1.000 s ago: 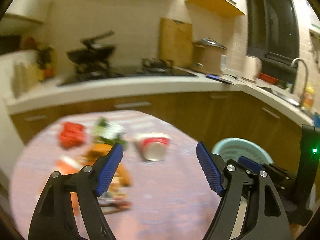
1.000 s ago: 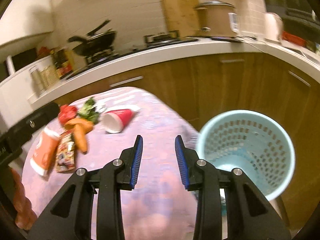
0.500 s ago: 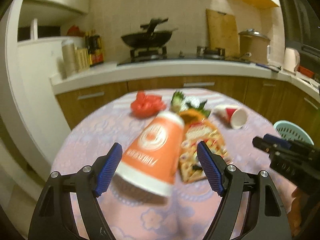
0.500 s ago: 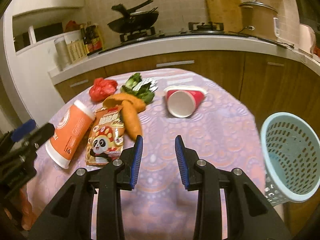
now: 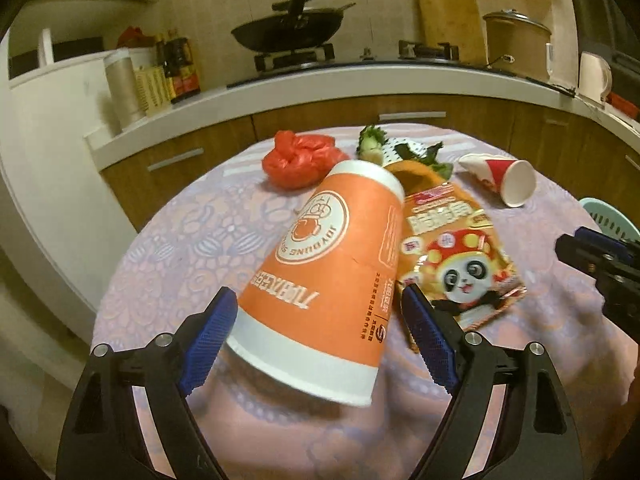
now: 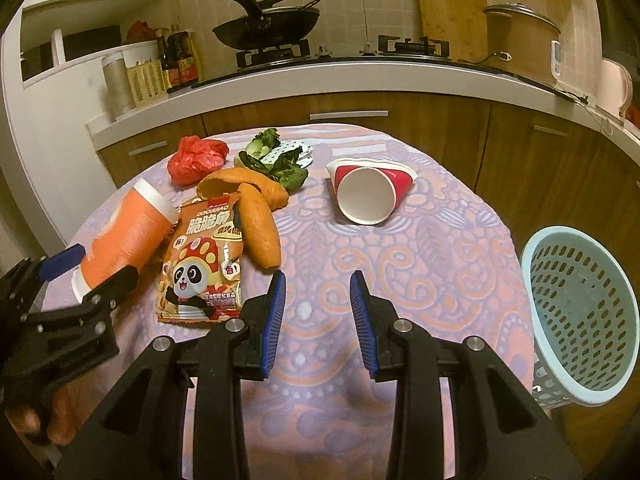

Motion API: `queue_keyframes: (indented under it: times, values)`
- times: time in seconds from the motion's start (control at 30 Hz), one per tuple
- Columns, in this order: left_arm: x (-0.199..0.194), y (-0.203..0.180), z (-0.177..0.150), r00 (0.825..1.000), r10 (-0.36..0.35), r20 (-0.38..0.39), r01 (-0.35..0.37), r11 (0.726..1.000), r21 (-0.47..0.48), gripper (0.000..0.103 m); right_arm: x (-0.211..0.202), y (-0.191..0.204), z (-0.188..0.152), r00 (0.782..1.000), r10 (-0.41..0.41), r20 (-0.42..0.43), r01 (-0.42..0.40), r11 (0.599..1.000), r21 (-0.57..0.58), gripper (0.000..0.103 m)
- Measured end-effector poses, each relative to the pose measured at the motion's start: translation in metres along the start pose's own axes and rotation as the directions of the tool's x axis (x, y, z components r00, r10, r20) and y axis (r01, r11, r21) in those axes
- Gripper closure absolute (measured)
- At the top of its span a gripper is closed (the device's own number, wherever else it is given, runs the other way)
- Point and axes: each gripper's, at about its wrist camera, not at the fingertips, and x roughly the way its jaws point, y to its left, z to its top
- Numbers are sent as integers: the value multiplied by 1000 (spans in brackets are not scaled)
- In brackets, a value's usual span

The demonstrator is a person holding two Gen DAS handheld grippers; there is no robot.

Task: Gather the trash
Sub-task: 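Grasp the orange paper cup with the left tool while the right tool grasps the red-and-white cup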

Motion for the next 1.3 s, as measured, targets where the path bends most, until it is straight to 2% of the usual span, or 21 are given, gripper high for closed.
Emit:
queue_keyframes:
  times: [0.1, 0.17, 0.3, 0.67, 0.87, 0.9, 0.97, 1.0, 1.13, 1.3]
  values:
    - [8, 7, 4, 999, -30, -18, 30, 999, 10, 18, 2, 1, 1, 1000, -9, -6, 9, 1000, 4, 73]
    - [15, 16, 7, 997, -73, -40, 72, 997, -20, 18, 3, 0, 1, 1000, -9, -8, 9, 1000, 8, 73]
    - [19, 28, 9, 992, -121, -31, 118, 990, -72, 25, 3, 0, 2, 1000, -10, -8, 10, 1000, 7, 73]
    - [11, 49, 11, 976, -205, 78, 216, 958, -191, 40, 7, 3, 9, 1000, 13, -15, -13, 1000, 5, 73]
    - [11, 63, 8, 965, -229, 130, 257, 928, -270, 43, 12, -11, 29, 999, -35, 3, 35, 999, 29, 73]
    - [10, 65, 8, 963, -231, 136, 261, 925, -277, 43, 16, -15, 34, 999, -38, 0, 38, 998, 42, 70]
    - [10, 68, 7, 960, -238, 148, 272, 916, -293, 43, 24, -22, 44, 999, -46, -5, 46, 996, 72, 50]
    - [11, 69, 7, 959, -242, 150, 277, 913, -300, 43, 28, -24, 47, 999, -51, -5, 51, 995, 87, 35]
    - [10, 74, 4, 951, -259, 168, 301, 898, -321, 43, 52, -33, 65, 998, -55, -17, 56, 990, 131, 34]
    - [11, 77, 3, 951, -258, 171, 303, 891, -339, 42, 85, -35, 76, 995, -68, -66, 77, 986, 145, 34]
